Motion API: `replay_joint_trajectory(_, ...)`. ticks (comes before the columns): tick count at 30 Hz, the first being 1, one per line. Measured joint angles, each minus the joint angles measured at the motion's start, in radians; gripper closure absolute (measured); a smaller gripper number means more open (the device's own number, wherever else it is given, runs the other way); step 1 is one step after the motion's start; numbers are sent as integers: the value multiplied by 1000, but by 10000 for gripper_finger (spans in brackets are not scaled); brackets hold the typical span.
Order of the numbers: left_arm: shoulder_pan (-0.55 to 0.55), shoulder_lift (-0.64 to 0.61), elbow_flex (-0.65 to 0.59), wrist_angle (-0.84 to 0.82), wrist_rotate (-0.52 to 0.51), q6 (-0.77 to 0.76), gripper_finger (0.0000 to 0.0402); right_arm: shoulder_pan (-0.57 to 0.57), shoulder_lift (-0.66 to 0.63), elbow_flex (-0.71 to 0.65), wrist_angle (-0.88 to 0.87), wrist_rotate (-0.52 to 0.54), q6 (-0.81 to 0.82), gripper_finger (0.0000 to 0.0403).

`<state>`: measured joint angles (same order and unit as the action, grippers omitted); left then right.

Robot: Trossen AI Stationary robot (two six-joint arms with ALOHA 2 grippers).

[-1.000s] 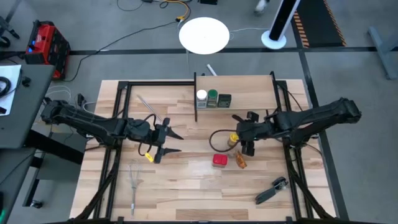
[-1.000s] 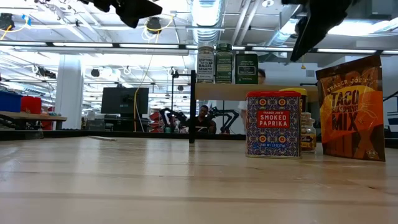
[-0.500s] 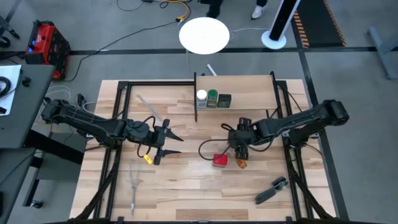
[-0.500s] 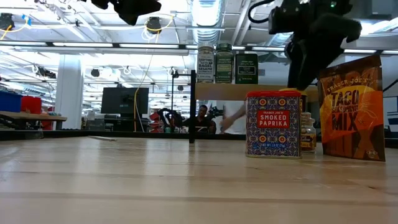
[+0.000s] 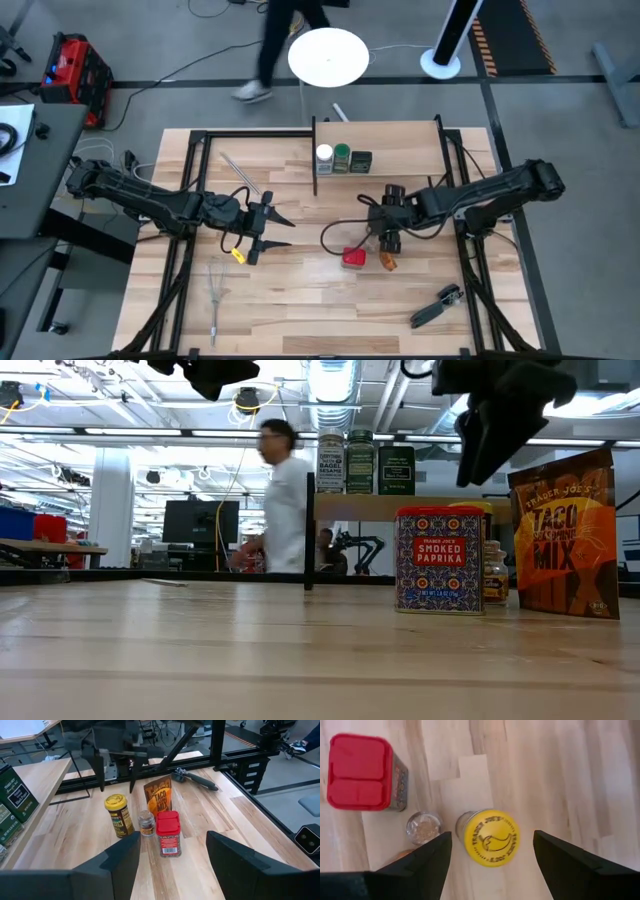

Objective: Shelf spices
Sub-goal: Put the brown seasoning bottle on the shelf

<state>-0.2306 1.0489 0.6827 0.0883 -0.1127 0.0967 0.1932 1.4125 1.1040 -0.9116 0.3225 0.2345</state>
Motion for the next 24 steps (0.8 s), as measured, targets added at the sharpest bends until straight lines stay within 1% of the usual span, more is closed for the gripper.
replay_joint_trajectory(4, 0, 0, 0, 0, 0, 0, 183, -20, 0, 5, 7, 11, -4, 120)
replay_joint_trajectory(12, 0, 0, 0, -3, 0, -9, 183, -77, 23, 0, 6, -68, 4, 120)
replay_joint_trajectory(16, 0, 0, 0, -7, 0, -8, 183, -77, 34, -1, 13, -93, 4, 120)
replay_joint_trajectory(24, -4, 0, 0, -9, 0, -9, 183, -78, 72, 0, 3, -94, -6, 120)
